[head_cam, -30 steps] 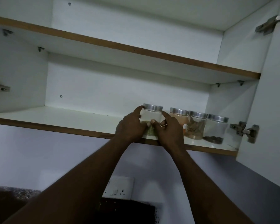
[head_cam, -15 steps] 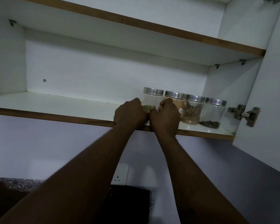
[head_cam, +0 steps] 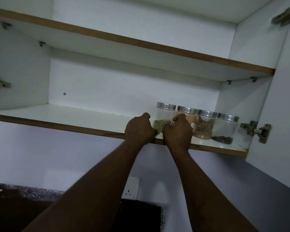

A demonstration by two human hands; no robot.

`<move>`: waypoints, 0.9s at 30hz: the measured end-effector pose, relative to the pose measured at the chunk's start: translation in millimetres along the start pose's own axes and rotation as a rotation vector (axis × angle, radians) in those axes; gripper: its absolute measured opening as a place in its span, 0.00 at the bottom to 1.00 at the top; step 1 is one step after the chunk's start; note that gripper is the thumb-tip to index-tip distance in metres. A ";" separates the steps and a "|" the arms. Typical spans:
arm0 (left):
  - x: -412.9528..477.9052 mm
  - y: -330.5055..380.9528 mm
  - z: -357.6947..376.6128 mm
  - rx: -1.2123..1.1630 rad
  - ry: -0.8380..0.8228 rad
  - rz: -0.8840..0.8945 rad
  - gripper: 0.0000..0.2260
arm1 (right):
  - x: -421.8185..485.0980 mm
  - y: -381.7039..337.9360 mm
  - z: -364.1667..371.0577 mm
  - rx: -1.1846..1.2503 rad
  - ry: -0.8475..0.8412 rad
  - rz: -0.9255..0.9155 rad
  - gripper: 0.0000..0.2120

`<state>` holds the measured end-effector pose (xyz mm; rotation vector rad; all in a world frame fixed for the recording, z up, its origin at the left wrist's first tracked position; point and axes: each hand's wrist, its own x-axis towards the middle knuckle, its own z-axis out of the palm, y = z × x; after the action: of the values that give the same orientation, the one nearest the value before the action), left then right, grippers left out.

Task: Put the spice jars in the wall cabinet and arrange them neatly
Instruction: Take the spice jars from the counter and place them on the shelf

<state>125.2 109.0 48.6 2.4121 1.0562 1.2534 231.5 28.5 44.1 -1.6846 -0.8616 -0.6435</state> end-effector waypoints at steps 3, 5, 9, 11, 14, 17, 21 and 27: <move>-9.0 -7.3 -10.7 0.047 0.034 0.024 0.24 | -0.4 1.6 -3.0 0.032 -0.026 -0.044 0.06; -13.2 -13.6 -26.5 0.049 0.003 0.005 0.21 | -0.6 1.6 -7.1 0.054 -0.056 -0.063 0.04; -29.2 -24.9 -67.1 -0.090 -0.100 -0.023 0.18 | -6.0 -7.1 -17.2 0.148 -0.115 -0.040 0.03; -46.4 -32.9 -83.8 -0.218 -0.064 -0.004 0.13 | -20.4 -23.5 -18.0 0.235 -0.154 -0.051 0.03; -81.8 -52.1 -102.0 -0.303 0.028 0.038 0.08 | -64.7 -58.5 -13.0 0.372 -0.221 -0.152 0.05; -124.2 -80.6 -116.5 -0.320 0.076 0.062 0.07 | -119.9 -86.7 -1.2 0.411 -0.305 -0.250 0.04; -193.3 -140.3 -132.7 -0.250 0.080 -0.046 0.11 | -201.6 -106.3 21.6 0.447 -0.533 -0.272 0.06; -299.0 -237.2 -153.2 -0.086 -0.046 -0.296 0.12 | -327.1 -114.1 63.4 0.407 -0.929 -0.321 0.07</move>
<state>-224.7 54.4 -160.3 2.1153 1.2631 1.1130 -54.3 34.6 -161.7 -1.4418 -1.8028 0.1731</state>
